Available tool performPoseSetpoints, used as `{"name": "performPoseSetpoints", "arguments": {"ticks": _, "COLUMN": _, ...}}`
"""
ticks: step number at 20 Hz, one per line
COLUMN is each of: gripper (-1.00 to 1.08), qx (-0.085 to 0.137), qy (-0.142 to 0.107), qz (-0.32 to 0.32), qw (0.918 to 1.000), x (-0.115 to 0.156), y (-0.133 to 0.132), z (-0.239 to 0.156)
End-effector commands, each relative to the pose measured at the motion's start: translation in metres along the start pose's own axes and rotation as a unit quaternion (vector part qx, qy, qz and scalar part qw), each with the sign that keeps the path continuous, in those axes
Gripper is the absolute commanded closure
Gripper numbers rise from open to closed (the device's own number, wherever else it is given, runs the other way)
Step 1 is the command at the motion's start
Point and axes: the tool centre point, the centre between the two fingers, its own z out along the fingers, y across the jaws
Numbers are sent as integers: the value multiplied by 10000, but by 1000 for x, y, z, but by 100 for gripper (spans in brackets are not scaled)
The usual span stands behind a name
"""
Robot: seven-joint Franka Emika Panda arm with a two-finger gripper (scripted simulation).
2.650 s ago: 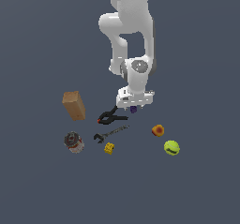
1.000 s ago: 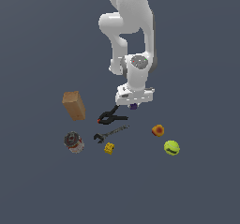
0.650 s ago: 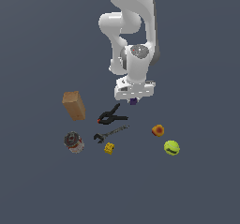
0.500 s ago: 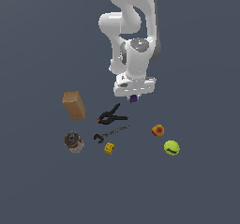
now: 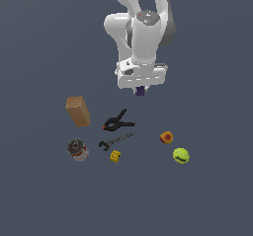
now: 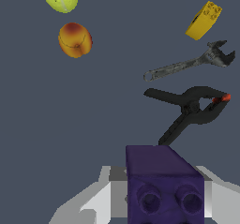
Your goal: Pick up a designated object from a clutter of objects.
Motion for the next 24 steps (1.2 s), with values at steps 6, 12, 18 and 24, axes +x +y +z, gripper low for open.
{"name": "performPoseSetpoints", "arguments": {"ticks": 6, "gripper": 108, "qx": 2, "qy": -2, "qz": -1, "qw": 10000, "x": -3, "y": 6, "z": -63}}
{"name": "performPoseSetpoints", "arguments": {"ticks": 12, "gripper": 108, "qx": -6, "qy": -2, "qz": 5, "qw": 10000, "x": -4, "y": 11, "z": -108}}
{"name": "performPoseSetpoints", "arguments": {"ticks": 18, "gripper": 108, "qx": -9, "qy": -2, "qz": 7, "qw": 10000, "x": -4, "y": 14, "z": -138}}
{"name": "performPoseSetpoints", "arguments": {"ticks": 24, "gripper": 108, "qx": -12, "qy": -2, "qz": 8, "qw": 10000, "x": -3, "y": 15, "z": -152}}
